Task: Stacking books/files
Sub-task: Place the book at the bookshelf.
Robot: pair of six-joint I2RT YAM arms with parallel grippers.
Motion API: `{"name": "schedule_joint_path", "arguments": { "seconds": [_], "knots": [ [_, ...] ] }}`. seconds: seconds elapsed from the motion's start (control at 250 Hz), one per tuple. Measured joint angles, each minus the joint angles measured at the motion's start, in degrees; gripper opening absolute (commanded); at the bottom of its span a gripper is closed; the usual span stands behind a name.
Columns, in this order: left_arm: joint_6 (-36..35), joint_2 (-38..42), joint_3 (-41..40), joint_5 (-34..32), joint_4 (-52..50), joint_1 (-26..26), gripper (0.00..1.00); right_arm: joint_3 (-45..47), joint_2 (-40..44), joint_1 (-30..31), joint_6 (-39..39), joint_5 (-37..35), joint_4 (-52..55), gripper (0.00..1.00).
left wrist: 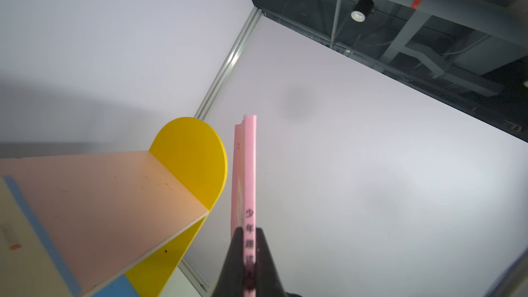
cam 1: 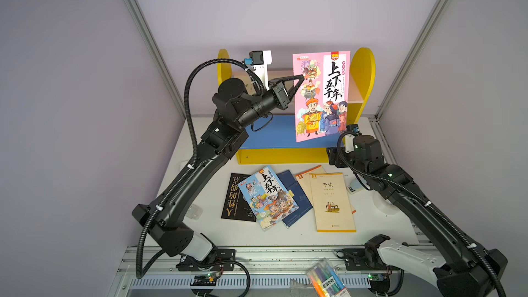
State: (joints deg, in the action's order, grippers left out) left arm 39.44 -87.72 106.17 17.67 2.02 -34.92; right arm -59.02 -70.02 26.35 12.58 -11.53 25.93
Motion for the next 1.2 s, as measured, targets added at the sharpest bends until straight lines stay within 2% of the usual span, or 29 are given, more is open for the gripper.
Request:
{"name": "schedule_joint_path", "arguments": {
  "seconds": [0.304,0.483,0.707,0.967,1.202],
  "knots": [
    [-0.17,-4.66,1.90,-14.82,0.20,1.36,0.00,1.25,2.49,0.07,-1.84,3.85,-1.46,0.82],
    [0.37,-4.02,-3.21,-26.95,3.50,1.33,0.00,-0.81,1.84,1.22,-2.58,5.77,-1.73,0.81],
    [2.32,-1.16,-11.10,-40.54,6.16,1.38,0.00,-8.20,-0.44,6.12,-5.53,7.63,-1.88,0.87],
    [5.01,0.11,-15.26,-47.34,9.42,1.38,0.00,-20.68,-7.13,11.47,-13.09,6.95,-2.47,1.00],
    [6.05,1.81,-17.90,-50.45,10.82,1.38,0.00,-29.33,-14.47,14.03,-23.91,6.64,-2.95,0.98]
  ]
}}
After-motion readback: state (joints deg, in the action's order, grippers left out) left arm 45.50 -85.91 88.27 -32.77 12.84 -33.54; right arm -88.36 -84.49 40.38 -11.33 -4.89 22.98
